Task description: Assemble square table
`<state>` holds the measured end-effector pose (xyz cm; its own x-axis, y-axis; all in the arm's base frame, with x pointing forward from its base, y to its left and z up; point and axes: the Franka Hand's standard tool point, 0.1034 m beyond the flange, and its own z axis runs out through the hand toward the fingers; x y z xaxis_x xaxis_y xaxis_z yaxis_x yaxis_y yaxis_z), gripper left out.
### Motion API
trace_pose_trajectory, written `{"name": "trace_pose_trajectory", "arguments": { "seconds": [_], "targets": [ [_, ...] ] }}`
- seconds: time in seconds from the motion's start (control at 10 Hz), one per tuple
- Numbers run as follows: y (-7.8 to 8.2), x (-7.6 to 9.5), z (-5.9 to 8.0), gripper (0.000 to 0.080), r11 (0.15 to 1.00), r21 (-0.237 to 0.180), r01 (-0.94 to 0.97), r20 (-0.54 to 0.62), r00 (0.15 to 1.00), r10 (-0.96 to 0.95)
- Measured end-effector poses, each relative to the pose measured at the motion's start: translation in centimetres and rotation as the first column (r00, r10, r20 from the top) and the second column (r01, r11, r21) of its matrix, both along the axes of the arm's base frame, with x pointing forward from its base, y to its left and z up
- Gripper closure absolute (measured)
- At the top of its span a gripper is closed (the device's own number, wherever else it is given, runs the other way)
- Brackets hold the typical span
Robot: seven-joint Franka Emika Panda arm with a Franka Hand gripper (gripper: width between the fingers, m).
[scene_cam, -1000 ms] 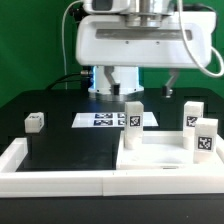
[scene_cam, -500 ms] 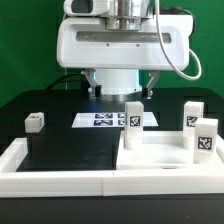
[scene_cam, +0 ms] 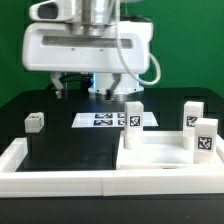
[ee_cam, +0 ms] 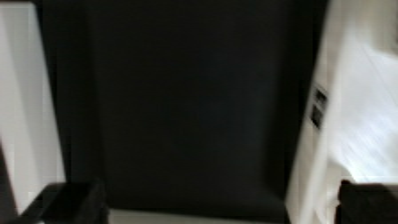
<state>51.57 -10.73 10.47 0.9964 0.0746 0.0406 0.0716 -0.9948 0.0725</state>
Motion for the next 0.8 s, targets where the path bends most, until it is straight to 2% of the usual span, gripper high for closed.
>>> {"name": "trace_pose_trajectory", "arguments": {
  "seconds": [0.2, 0.3, 0.6, 0.8],
  "targets": [
    [-4.0, -1.4, -0.2, 0.0150, 1.000, 0.003, 0.000, -0.020, 1.000, 0.000],
    [-5.3, -1.0, 0.3, 0.0150, 1.000, 0.006, 0.022, -0.020, 1.000, -0.022],
    [-6.9, -1.4, 0.2, 0.0150, 0.999, 0.000, 0.040, -0.020, 0.999, -0.040],
    [-8.6, -2.0, -0.1, 0.0150, 0.999, -0.007, 0.051, -0.021, 0.998, -0.051]
  ]
}}
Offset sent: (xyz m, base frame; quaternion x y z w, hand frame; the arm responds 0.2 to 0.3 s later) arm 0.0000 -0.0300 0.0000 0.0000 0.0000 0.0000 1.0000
